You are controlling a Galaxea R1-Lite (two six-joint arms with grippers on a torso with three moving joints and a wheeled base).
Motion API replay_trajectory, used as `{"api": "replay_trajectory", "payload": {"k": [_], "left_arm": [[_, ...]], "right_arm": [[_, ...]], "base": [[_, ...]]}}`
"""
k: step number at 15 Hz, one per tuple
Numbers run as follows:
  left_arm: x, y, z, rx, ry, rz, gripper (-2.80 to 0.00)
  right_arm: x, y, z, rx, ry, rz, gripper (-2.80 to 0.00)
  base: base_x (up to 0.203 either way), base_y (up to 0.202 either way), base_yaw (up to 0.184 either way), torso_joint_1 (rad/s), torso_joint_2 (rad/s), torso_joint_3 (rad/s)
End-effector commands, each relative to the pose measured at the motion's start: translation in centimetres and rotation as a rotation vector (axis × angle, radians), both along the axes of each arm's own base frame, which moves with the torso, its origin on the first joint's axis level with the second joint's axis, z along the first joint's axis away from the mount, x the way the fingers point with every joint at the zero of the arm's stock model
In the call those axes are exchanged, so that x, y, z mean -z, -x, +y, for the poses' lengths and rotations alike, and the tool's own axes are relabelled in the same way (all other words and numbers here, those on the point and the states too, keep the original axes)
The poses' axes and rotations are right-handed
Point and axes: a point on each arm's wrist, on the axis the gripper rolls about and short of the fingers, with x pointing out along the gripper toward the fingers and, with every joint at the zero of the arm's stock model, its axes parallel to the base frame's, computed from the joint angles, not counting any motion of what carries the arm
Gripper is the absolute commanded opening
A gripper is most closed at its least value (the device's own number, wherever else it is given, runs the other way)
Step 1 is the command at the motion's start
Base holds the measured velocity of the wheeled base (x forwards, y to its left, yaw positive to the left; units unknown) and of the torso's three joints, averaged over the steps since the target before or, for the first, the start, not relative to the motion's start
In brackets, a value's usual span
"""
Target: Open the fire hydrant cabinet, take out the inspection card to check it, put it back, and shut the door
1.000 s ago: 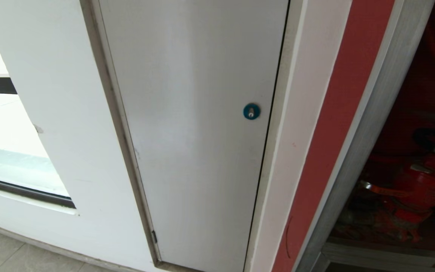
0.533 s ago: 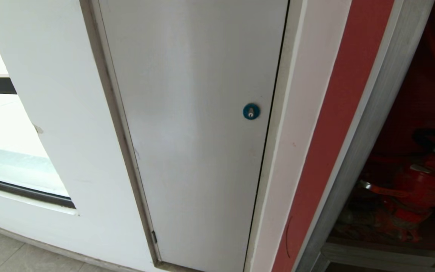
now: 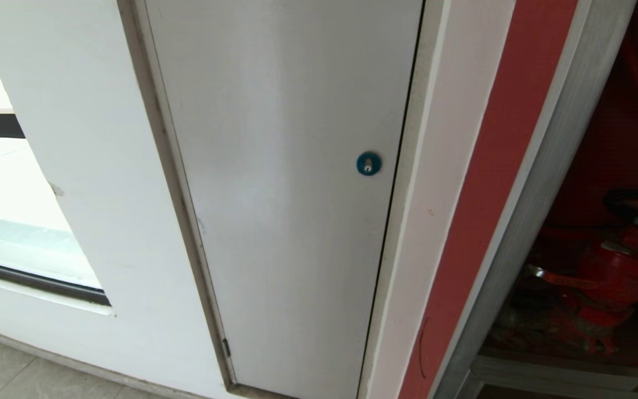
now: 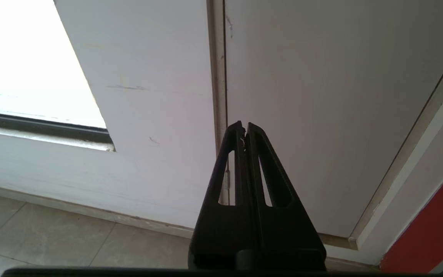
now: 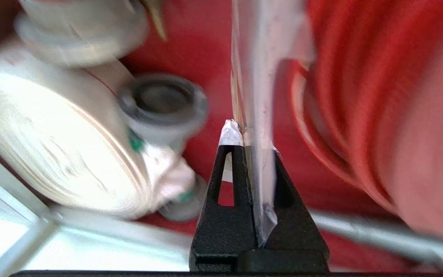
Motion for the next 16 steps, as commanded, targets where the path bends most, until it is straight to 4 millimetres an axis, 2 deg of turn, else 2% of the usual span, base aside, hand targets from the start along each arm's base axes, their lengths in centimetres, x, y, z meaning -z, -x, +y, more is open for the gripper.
{"api": "replay_trajectory", "payload": {"k": [1, 5, 8, 13, 16], "left_arm": [[0.2, -0.1, 0.0, 0.000, 0.000, 0.008, -2.80], [0.2, -0.1, 0.0, 0.000, 0.000, 0.008, -2.80], [0.2, -0.1, 0.0, 0.000, 0.000, 0.008, -2.80], [0.2, -0.1, 0.0, 0.000, 0.000, 0.008, -2.80], [0.2, -0.1, 0.0, 0.000, 0.000, 0.008, -2.80]], "right_arm": [[-1.0, 1.7, 0.9, -0.011, 0.056, -0.034, -2.80], [-1.5, 3.8, 1.9, -0.035, 0.070, -0.063, -2.80], [-1.4, 4.6, 2.7, -0.073, 0.027, -0.075, -2.80], [-0.5, 4.7, 4.4, -0.104, -0.250, -0.073, -2.80], [0.2, 4.6, 3.4, -0.099, -0.410, -0.068, -2.80]], "base": [[0.000, 0.000, 0.000, 0.000, 0.00, 0.000], [0.000, 0.000, 0.000, 0.000, 0.00, 0.000], [0.000, 0.000, 0.000, 0.000, 0.00, 0.000], [0.000, 0.000, 0.000, 0.000, 0.00, 0.000], [0.000, 0.000, 0.000, 0.000, 0.00, 0.000]]}}
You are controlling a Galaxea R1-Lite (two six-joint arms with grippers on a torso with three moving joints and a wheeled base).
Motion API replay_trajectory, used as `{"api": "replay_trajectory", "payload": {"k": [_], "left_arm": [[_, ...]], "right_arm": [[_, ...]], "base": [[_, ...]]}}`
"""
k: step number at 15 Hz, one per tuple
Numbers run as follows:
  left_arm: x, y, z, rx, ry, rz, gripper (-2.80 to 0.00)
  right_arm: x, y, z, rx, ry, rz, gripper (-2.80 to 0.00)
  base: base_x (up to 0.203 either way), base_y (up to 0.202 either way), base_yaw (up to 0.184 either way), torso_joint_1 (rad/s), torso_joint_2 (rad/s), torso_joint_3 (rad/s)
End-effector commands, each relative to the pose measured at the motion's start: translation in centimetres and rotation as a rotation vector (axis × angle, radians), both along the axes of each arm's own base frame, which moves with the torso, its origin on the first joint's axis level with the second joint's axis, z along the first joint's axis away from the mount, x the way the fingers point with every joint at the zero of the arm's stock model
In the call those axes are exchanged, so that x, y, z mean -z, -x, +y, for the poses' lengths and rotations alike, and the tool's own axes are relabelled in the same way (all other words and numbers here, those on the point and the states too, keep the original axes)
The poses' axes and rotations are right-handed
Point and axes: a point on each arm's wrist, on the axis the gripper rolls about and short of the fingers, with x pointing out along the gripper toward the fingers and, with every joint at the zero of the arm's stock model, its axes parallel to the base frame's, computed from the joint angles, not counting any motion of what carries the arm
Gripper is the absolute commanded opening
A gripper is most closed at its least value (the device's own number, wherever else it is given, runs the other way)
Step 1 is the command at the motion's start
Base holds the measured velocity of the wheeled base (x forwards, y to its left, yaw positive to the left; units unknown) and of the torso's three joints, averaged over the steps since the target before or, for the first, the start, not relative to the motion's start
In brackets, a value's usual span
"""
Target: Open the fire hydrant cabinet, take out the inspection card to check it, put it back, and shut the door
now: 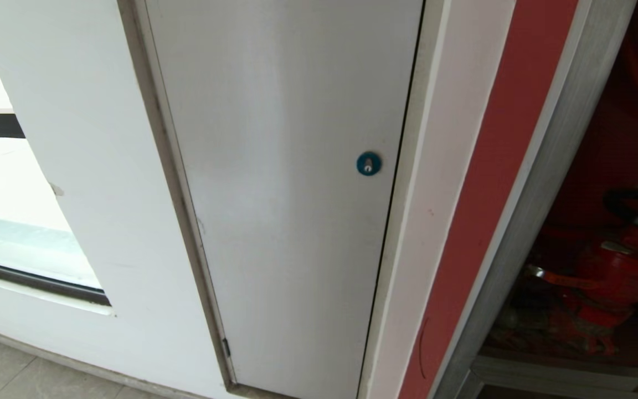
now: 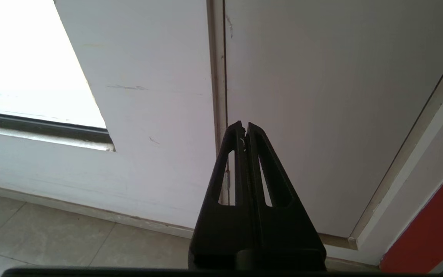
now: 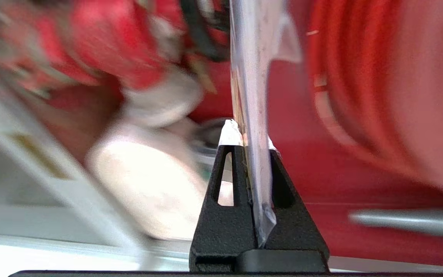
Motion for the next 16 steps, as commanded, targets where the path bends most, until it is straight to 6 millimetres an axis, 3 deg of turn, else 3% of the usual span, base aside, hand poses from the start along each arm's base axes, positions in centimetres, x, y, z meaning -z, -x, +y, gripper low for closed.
{"api": "replay_trajectory", "payload": {"k": [1, 3, 11, 16], "left_arm": [[0.2, -0.1, 0.0, -0.001, 0.000, 0.009, -2.80], [0.2, -0.1, 0.0, -0.001, 0.001, 0.009, -2.80], [0.2, -0.1, 0.0, -0.001, 0.000, 0.009, -2.80], [0.2, -0.1, 0.0, -0.001, 0.000, 0.007, -2.80]], "right_arm": [[0.5, -0.1, -1.2, -0.008, -0.073, 0.006, -2.80], [1.0, -0.2, -1.9, -0.009, -0.125, 0.010, -2.80], [2.3, -0.2, 0.7, -0.033, -0.522, 0.051, -2.80], [2.9, -0.1, 1.0, -0.031, -0.671, 0.065, -2.80]], "base": [[0.000, 0.000, 0.000, 0.000, 0.00, 0.000], [0.000, 0.000, 0.000, 0.000, 0.00, 0.000], [0.000, 0.000, 0.000, 0.000, 0.00, 0.000], [0.000, 0.000, 0.000, 0.000, 0.00, 0.000]]}}
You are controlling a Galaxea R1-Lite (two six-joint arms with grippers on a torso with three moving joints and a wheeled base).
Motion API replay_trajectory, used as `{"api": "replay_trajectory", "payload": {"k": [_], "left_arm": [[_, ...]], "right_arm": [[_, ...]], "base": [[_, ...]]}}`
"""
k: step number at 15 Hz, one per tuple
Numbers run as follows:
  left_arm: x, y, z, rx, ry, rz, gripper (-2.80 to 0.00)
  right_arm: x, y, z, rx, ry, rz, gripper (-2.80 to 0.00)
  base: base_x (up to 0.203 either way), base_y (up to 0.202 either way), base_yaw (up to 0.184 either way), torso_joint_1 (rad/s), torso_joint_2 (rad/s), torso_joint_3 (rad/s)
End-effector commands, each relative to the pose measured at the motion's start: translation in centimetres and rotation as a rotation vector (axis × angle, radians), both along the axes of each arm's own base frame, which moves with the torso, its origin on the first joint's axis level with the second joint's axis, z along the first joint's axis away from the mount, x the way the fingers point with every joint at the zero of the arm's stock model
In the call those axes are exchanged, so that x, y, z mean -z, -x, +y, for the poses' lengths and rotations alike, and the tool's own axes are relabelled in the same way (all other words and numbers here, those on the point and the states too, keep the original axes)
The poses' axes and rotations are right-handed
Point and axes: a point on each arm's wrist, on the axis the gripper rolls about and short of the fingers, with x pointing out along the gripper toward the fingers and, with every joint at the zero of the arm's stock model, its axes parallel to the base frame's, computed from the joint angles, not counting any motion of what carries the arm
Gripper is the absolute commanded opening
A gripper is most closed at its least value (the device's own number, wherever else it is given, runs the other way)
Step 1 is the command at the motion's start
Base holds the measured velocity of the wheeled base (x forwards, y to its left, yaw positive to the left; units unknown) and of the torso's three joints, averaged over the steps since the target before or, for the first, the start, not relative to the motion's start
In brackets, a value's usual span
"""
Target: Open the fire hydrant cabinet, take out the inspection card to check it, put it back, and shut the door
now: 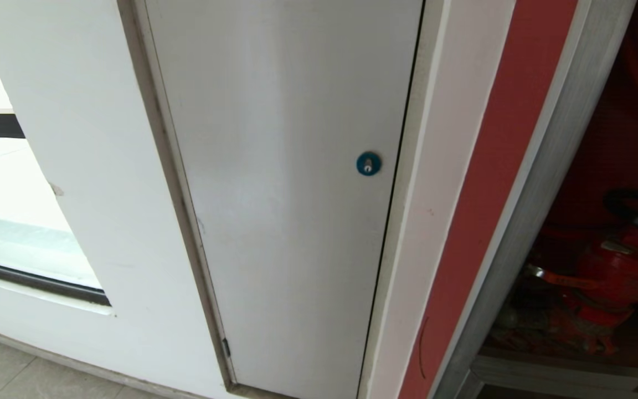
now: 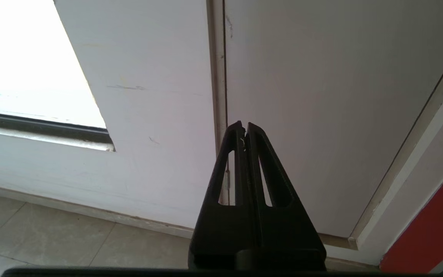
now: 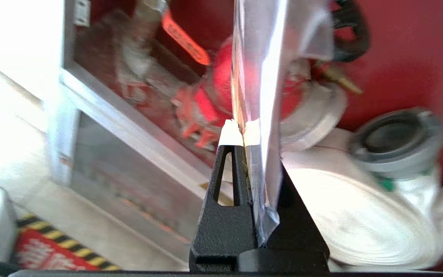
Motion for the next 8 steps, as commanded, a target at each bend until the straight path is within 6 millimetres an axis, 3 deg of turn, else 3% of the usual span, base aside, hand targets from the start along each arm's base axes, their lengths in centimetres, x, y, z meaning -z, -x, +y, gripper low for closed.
{"api": "replay_trajectory", "payload": {"k": [1, 8], "left_arm": [[0.2, -0.1, 0.0, -0.001, -0.001, 0.008, -2.80], [0.2, -0.1, 0.0, -0.001, -0.001, 0.008, -2.80]], "right_arm": [[0.1, 0.0, 0.1, -0.006, -0.035, -0.001, -2.80], [-0.4, -0.9, 2.0, -0.154, -0.301, 0.058, -2.80]], "base": [[0.000, 0.000, 0.000, 0.000, 0.00, 0.000], [0.000, 0.000, 0.000, 0.000, 0.00, 0.000]]}}
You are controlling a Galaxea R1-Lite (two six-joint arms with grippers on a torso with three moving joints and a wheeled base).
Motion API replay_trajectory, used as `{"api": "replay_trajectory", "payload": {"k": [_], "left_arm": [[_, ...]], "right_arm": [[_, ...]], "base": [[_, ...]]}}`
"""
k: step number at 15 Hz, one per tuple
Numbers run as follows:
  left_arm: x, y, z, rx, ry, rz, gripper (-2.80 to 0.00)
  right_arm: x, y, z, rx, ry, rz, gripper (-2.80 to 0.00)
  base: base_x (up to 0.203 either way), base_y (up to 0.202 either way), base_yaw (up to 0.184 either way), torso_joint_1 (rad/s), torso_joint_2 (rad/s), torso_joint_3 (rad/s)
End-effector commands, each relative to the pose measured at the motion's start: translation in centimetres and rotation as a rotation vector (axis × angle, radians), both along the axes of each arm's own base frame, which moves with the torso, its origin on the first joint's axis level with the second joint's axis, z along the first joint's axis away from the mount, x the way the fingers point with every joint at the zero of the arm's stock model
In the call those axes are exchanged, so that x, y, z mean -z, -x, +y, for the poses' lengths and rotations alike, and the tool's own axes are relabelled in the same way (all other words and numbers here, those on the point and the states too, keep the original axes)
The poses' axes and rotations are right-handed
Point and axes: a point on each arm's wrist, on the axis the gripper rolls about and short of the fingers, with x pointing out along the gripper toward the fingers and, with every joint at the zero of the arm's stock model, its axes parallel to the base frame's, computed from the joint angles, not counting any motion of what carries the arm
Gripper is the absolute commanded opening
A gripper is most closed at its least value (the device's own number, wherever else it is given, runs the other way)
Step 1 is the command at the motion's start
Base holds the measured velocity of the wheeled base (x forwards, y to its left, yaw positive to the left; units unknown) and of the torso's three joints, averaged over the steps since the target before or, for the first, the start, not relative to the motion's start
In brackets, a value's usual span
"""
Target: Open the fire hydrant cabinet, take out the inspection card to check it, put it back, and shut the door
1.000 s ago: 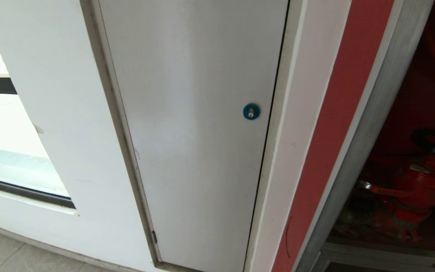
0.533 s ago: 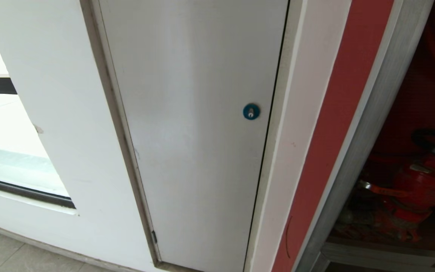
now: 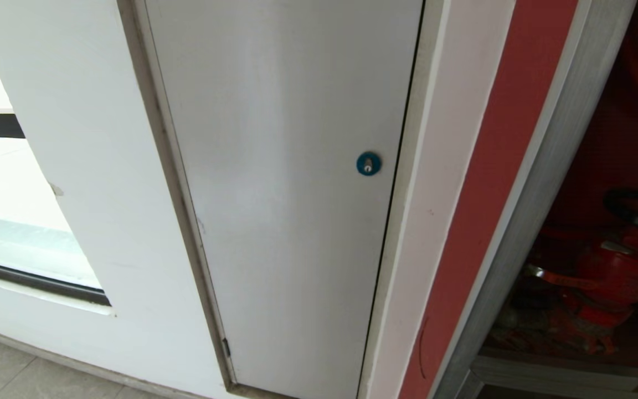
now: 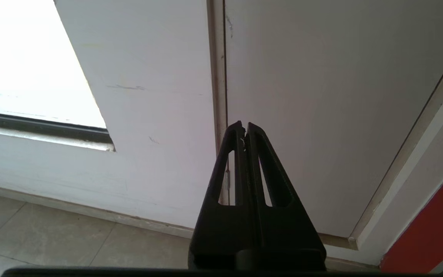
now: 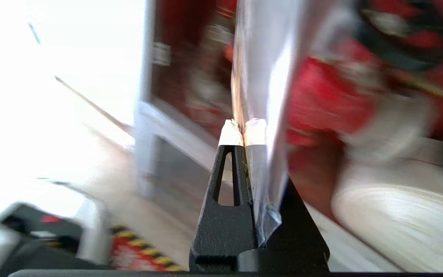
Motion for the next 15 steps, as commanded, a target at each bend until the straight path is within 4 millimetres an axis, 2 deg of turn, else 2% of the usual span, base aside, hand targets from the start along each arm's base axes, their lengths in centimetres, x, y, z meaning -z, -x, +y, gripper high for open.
{"api": "replay_trajectory", "payload": {"k": [1, 3, 8, 11, 15], "left_arm": [[0.2, -0.1, 0.0, 0.000, 0.000, 0.008, -2.80], [0.2, -0.1, 0.0, 0.000, 0.000, 0.008, -2.80], [0.2, -0.1, 0.0, 0.000, 0.000, 0.008, -2.80], [0.2, -0.1, 0.0, 0.000, 0.000, 0.008, -2.80], [0.2, -0.1, 0.0, 0.000, 0.000, 0.008, -2.80]], "right_arm": [[0.1, -0.4, 0.7, -0.076, -0.086, 0.020, -2.80], [0.3, -0.6, 1.0, -0.111, -0.164, 0.052, -2.80], [1.3, -1.5, 1.1, -0.235, -0.230, 0.099, -2.80], [2.0, -1.8, 2.0, -0.337, -0.252, 0.128, -2.80], [1.9, -1.8, 3.7, -0.506, -0.213, 0.133, -2.80]], "base": [[0.000, 0.000, 0.000, 0.000, 0.00, 0.000], [0.000, 0.000, 0.000, 0.000, 0.00, 0.000], [0.000, 0.000, 0.000, 0.000, 0.00, 0.000], [0.000, 0.000, 0.000, 0.000, 0.00, 0.000], [0.000, 0.000, 0.000, 0.000, 0.00, 0.000]]}}
